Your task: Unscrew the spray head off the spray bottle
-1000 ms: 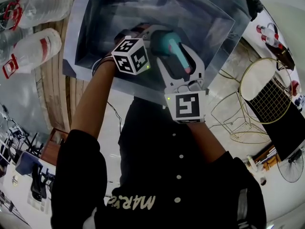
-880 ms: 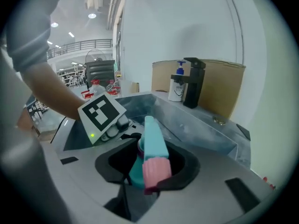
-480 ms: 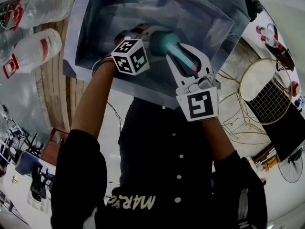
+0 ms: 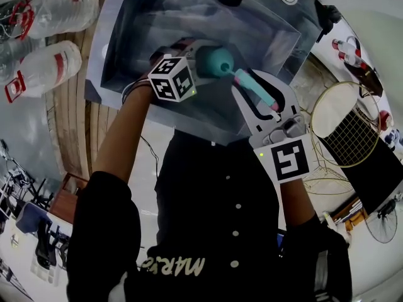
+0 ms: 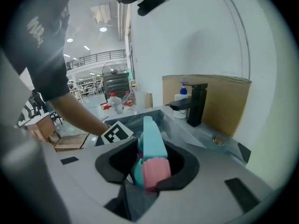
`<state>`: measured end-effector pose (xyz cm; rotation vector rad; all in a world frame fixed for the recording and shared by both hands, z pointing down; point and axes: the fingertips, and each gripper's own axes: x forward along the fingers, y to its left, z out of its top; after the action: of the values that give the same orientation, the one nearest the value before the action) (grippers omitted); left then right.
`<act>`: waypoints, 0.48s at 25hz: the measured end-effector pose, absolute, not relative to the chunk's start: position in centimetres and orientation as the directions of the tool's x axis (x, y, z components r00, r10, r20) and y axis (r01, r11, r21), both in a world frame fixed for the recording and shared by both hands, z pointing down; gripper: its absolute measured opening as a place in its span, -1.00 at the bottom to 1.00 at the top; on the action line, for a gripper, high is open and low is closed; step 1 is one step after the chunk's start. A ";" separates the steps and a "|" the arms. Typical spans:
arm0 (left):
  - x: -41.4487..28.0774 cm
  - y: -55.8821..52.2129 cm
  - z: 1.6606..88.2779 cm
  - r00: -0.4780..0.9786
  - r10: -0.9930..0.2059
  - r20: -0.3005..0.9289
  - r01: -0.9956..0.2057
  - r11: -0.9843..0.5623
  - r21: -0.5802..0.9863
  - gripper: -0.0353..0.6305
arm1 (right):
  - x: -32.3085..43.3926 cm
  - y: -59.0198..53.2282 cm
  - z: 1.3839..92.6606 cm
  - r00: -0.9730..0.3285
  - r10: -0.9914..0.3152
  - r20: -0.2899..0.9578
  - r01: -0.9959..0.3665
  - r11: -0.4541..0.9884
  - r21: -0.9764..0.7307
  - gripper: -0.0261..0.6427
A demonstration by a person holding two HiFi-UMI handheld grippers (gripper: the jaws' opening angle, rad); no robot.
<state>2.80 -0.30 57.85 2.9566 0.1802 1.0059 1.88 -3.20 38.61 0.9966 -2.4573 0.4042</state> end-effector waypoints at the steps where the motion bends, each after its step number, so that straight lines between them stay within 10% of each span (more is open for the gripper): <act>1: 2.8 -0.3 57.9 0.783 0.113 0.611 0.101 -0.993 0.053 0.27 | 2.1 -3.3 38.0 -0.633 -0.586 0.506 -0.720 0.685 -0.108 -0.48; 12: 1.7 -0.6 56.7 0.751 0.064 0.657 0.043 -0.998 0.048 0.27 | 3.9 -3.3 32.2 -0.658 -0.616 0.432 -0.726 0.671 -0.149 -0.48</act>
<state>1.72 -0.64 56.67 2.9123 0.0892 1.0939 3.89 -3.31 32.23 1.0597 -2.5410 0.4429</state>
